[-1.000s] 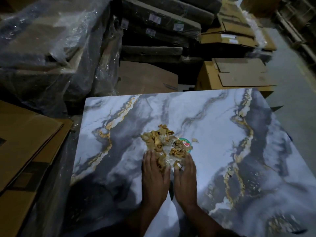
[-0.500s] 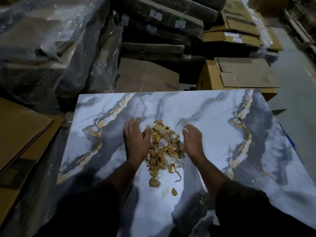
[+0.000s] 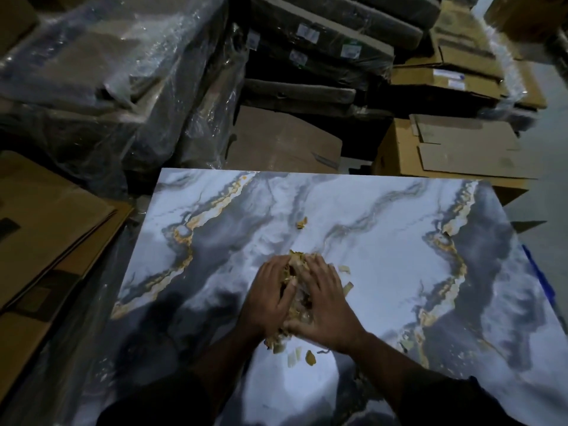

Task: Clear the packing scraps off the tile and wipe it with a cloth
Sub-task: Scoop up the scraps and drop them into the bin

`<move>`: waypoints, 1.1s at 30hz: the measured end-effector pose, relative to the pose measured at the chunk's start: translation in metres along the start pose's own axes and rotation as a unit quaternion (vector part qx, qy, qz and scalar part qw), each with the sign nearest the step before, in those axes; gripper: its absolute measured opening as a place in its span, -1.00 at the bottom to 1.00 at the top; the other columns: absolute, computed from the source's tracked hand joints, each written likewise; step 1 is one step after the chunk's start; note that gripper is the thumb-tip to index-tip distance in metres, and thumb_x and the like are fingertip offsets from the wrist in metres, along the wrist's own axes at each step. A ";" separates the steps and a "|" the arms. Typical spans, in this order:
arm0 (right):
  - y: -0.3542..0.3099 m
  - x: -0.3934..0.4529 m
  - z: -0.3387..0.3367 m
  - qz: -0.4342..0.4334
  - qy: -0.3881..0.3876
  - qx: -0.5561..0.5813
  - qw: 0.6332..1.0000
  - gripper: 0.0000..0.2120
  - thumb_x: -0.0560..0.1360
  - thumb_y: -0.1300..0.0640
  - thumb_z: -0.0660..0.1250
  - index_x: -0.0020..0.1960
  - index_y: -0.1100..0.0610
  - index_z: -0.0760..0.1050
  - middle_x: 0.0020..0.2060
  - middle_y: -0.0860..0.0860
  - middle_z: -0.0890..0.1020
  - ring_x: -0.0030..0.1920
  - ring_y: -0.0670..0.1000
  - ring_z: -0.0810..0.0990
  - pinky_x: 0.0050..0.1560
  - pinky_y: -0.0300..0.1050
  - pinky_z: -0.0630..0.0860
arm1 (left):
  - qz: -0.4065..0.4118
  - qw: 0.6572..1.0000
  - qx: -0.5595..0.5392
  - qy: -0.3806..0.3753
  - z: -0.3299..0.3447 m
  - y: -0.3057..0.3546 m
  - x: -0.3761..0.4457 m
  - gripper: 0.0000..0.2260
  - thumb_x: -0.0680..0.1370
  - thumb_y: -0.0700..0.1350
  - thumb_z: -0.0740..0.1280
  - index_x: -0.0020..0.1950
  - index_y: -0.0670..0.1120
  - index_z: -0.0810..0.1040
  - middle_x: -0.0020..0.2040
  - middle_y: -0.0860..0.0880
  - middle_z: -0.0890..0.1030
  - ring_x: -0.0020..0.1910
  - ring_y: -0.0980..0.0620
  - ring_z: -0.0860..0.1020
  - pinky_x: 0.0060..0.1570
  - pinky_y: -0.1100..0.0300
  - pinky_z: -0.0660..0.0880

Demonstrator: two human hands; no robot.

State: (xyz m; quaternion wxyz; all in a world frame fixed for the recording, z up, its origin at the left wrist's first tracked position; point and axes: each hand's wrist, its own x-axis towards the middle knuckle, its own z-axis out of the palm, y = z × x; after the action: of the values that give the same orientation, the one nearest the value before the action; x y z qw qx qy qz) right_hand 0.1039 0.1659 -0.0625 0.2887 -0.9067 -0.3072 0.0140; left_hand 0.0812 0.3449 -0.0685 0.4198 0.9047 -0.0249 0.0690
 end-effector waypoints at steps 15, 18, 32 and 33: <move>-0.021 0.033 0.003 0.088 0.059 0.033 0.994 -0.70 0.57 0.02 0.22 0.24 0.08 0.52 0.03 -0.04 0.56 0.05 0.00 0.50 0.13 -0.03 0.46 | -0.258 0.937 -0.183 0.150 0.017 0.051 0.017 -0.75 0.55 -0.04 0.11 0.03 -0.02 0.57 0.03 0.04 0.55 0.12 0.05 0.49 0.25 0.00 0.43; -0.038 0.043 -0.011 0.171 0.089 0.105 0.976 -0.69 0.55 -0.08 0.10 0.11 0.03 0.53 -0.07 -0.10 0.54 -0.04 -0.08 0.50 0.00 -0.09 0.46 | -0.334 0.875 -0.310 0.163 0.012 0.074 0.025 -0.79 0.60 -0.04 0.16 0.05 -0.03 0.58 0.10 -0.08 0.59 0.14 -0.06 0.57 0.29 -0.12 0.49; -0.101 0.029 -0.081 0.351 0.223 0.400 0.817 -0.85 0.58 0.16 0.26 -0.15 0.03 0.52 -0.01 0.02 0.55 -0.05 -0.02 0.59 -0.08 -0.13 0.52 | -0.388 0.754 -0.510 0.144 -0.022 0.179 0.021 -0.84 0.64 -0.14 0.18 -0.05 -0.18 0.49 -0.07 -0.16 0.44 -0.07 -0.10 0.43 -0.05 0.01 0.36; -0.104 0.026 -0.086 0.348 0.225 0.407 0.814 -0.83 0.59 0.16 0.25 -0.16 0.04 0.52 -0.08 0.03 0.58 -0.11 -0.01 0.59 -0.12 -0.12 0.51 | -0.382 0.759 -0.509 0.137 -0.023 0.184 0.020 -0.80 0.66 -0.12 0.17 -0.08 -0.17 0.48 -0.10 -0.15 0.44 -0.11 -0.08 0.43 -0.09 0.05 0.37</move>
State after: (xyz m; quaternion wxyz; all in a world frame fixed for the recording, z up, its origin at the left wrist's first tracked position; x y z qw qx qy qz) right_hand 0.0848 0.2033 0.0682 0.6687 -0.7302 0.1364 0.0327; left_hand 0.0794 0.2436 0.0884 0.8092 0.4727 0.3490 0.0038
